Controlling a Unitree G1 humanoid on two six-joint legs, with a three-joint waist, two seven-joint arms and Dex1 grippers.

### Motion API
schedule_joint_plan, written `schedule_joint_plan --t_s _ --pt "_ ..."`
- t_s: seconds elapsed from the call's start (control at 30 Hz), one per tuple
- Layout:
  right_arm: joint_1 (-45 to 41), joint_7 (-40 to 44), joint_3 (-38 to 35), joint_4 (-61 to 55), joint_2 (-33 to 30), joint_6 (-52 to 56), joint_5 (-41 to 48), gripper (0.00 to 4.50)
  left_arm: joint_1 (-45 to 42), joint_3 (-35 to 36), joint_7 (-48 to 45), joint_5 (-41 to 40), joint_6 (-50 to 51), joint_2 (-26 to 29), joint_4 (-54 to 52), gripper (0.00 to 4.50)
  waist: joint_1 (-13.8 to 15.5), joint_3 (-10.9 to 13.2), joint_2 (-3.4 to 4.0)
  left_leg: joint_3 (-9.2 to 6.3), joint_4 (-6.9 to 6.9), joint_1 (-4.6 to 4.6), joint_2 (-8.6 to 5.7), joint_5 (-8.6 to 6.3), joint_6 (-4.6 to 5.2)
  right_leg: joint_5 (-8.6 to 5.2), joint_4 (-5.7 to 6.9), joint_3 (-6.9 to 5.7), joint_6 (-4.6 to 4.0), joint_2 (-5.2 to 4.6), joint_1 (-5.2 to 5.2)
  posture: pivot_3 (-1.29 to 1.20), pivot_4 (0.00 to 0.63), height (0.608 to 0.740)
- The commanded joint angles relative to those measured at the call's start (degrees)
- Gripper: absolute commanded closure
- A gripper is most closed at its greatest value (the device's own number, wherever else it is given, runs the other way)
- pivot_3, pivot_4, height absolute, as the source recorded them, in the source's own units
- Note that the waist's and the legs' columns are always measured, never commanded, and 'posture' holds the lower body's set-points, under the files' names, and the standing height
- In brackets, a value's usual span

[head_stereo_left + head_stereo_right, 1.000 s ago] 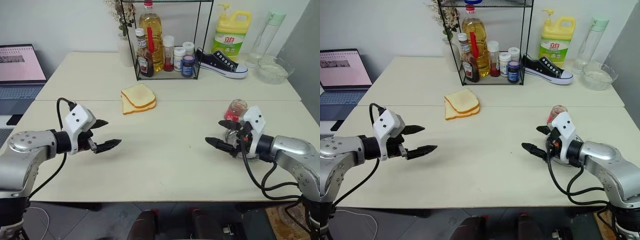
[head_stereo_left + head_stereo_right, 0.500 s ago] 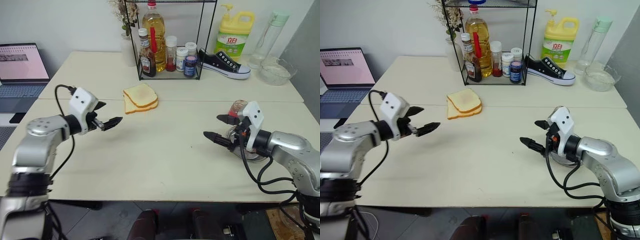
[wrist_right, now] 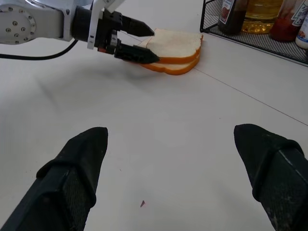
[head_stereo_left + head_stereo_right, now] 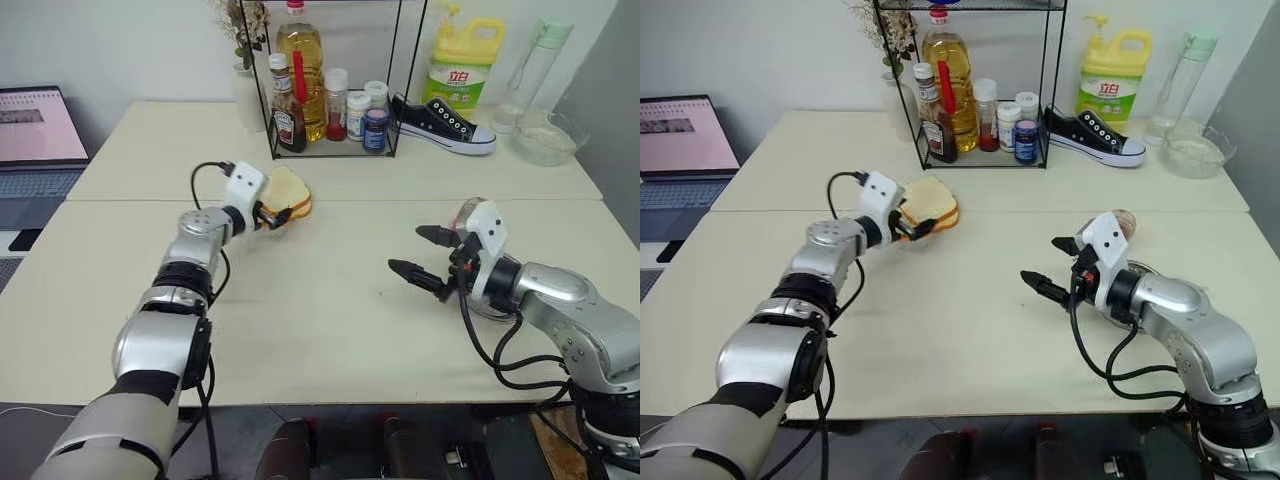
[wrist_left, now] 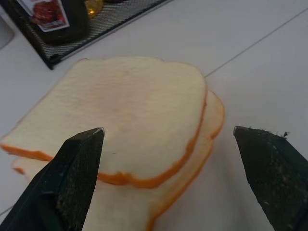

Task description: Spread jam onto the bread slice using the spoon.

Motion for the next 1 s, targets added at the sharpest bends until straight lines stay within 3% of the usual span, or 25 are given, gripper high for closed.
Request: schedule_joint_plan --t_s 0.03,0.8,0.9,1.0 --pt "0.5 -1.5 -1.7 -3.2 0.3 0.4 0.7 0.04 -3.1 0.7 1.2 1.3 -2.5 0.7 2.4 0.00 0.0 0.0 0.00 0.00 0.02 -0.02 0.02 0.00 0.00 0.00 0.08 0.00 0.00 0.00 -0.05 0.00 0.150 0.740" --pt "0.7 -5.8 -1.5 -6.2 2.4 3.9 2.2 0.04 -6.0 5.8 10.7 2.1 -0.7 -2.0 6.9 0.00 0.2 0.0 0.00 -0.11 0.40 -0.18 -0.03 0.00 0.00 0.00 0.32 -0.06 0.00 0.04 -0.12 0.00 0.150 0.740" --pt "1.1 -6.3 -1.8 -6.6 2.6 4.2 2.4 0.00 -5.8 5.5 11.1 2.8 -0.6 -2.5 7.3 0.55 0.2 0.0 0.00 -0.11 0.43 -0.19 -0.05 0.00 0.00 0.00 0.33 -0.06 0.00 0.05 -0.12 0.00 0.150 0.740" --pt "1.2 -6.5 -2.0 -6.9 2.6 4.4 2.4 0.00 -5.8 5.6 11.1 3.2 -0.2 -2.8 7.6 1.46 0.2 0.0 0.00 -0.12 0.46 -0.22 -0.05 0.00 0.00 0.00 0.35 -0.07 0.00 0.06 -0.12 0.00 0.150 0.740"
